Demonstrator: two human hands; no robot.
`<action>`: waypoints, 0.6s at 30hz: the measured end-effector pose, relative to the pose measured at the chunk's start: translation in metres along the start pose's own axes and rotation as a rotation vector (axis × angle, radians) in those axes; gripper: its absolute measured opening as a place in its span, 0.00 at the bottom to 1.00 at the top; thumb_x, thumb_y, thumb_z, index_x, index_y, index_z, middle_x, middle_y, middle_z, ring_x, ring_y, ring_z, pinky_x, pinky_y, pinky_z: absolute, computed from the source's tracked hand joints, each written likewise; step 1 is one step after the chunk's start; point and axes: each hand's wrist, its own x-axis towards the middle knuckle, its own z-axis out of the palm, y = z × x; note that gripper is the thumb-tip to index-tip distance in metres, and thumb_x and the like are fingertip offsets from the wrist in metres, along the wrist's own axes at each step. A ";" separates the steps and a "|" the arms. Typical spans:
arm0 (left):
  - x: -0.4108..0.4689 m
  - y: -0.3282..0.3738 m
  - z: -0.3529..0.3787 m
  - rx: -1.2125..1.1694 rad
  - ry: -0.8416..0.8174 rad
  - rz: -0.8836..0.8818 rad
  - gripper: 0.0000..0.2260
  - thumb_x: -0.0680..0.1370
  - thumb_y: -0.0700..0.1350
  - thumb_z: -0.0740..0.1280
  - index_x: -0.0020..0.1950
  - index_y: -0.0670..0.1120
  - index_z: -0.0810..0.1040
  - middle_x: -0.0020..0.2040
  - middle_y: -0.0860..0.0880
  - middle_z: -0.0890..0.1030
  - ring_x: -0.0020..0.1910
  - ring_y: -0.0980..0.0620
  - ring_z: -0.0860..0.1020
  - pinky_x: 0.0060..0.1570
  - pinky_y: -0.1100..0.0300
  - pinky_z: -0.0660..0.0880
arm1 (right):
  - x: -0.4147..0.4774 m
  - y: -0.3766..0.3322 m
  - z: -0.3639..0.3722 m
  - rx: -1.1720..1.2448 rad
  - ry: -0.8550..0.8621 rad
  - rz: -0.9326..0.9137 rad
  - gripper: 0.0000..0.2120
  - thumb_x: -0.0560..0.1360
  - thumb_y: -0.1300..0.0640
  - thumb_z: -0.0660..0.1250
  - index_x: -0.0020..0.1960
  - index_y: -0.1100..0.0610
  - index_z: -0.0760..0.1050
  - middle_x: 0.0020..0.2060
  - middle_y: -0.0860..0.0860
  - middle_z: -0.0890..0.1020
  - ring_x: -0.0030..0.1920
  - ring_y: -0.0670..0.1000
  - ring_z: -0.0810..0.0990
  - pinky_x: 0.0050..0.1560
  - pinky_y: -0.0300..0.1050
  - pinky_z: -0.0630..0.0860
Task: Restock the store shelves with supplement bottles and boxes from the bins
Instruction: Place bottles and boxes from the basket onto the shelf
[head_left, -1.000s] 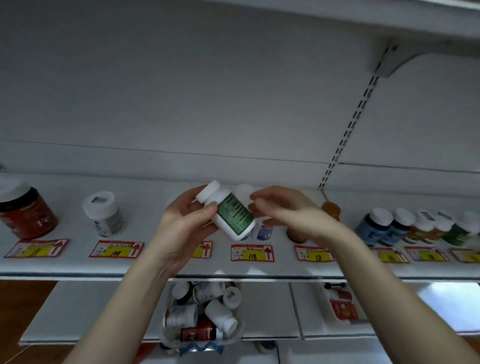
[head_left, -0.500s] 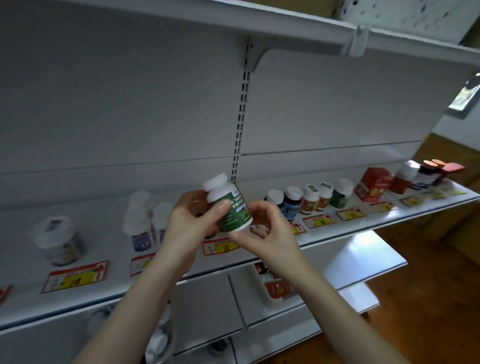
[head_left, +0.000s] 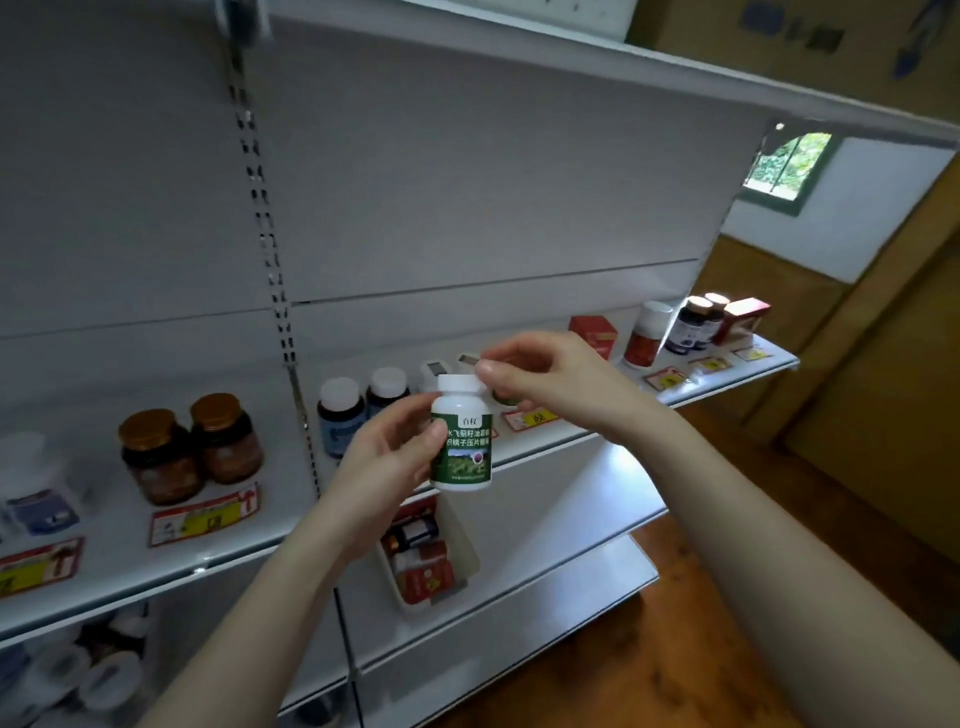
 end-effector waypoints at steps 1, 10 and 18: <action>0.005 -0.003 0.009 0.024 0.000 0.007 0.10 0.74 0.37 0.67 0.54 0.48 0.77 0.50 0.47 0.82 0.50 0.48 0.80 0.56 0.49 0.75 | 0.003 0.005 -0.006 -0.033 0.003 -0.001 0.06 0.73 0.51 0.69 0.47 0.52 0.78 0.40 0.49 0.83 0.41 0.46 0.81 0.47 0.46 0.79; 0.070 -0.026 0.060 0.238 -0.126 0.176 0.17 0.70 0.46 0.64 0.59 0.47 0.74 0.56 0.46 0.80 0.56 0.50 0.78 0.56 0.57 0.75 | 0.032 0.047 -0.061 -0.130 0.033 0.089 0.09 0.69 0.52 0.73 0.44 0.57 0.80 0.35 0.48 0.81 0.38 0.45 0.79 0.45 0.45 0.78; 0.097 -0.087 0.079 0.960 0.017 0.555 0.15 0.76 0.46 0.63 0.59 0.41 0.77 0.52 0.45 0.81 0.50 0.56 0.75 0.49 0.75 0.65 | 0.060 0.089 -0.099 -0.430 0.173 0.081 0.10 0.69 0.53 0.71 0.48 0.55 0.77 0.41 0.47 0.77 0.42 0.46 0.75 0.36 0.31 0.68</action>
